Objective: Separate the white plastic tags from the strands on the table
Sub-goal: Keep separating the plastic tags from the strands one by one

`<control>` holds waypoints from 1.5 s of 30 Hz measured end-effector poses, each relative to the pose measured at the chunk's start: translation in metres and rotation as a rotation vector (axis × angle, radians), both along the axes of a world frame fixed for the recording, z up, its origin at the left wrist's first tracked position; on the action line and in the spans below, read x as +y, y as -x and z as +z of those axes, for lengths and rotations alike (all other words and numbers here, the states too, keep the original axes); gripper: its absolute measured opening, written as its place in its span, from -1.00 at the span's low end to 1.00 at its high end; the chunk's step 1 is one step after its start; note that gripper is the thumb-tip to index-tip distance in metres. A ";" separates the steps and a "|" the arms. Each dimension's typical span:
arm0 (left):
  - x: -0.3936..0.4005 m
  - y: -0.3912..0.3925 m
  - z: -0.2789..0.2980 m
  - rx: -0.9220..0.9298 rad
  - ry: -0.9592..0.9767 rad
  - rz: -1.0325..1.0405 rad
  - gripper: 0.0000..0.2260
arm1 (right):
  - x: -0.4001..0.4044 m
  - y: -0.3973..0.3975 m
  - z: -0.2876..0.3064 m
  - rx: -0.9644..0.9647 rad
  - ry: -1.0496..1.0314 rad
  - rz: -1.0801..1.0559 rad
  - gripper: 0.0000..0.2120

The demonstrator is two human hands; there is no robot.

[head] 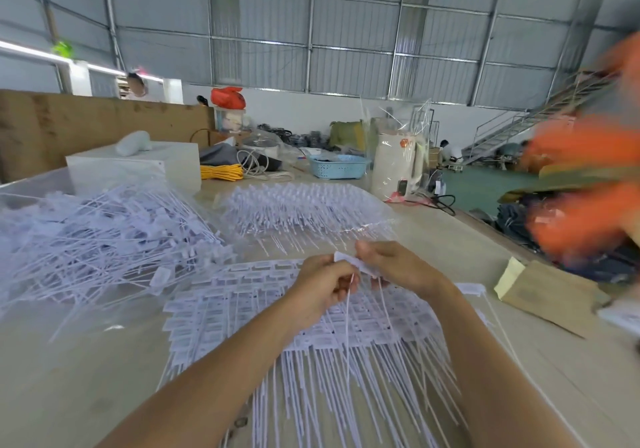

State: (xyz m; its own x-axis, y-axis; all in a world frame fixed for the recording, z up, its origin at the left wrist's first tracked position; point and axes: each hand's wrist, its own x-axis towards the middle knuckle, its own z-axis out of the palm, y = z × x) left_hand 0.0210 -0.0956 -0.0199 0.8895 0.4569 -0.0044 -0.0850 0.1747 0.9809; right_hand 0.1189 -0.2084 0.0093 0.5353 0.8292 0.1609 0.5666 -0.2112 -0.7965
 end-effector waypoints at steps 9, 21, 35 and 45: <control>-0.006 -0.002 -0.003 0.069 -0.432 0.125 -0.66 | -0.002 -0.002 0.001 -0.125 0.072 0.172 -0.79; 0.022 0.006 0.004 0.103 0.172 0.102 -0.75 | -0.035 -0.019 0.034 -0.583 -0.157 -0.397 -0.68; 0.014 0.006 -0.001 0.013 0.046 -0.183 -0.63 | 0.023 0.028 0.008 -0.398 -0.129 0.048 -0.47; 0.017 0.007 0.007 -0.126 0.032 0.069 -0.76 | 0.014 0.016 0.005 -0.254 -0.040 0.138 -0.71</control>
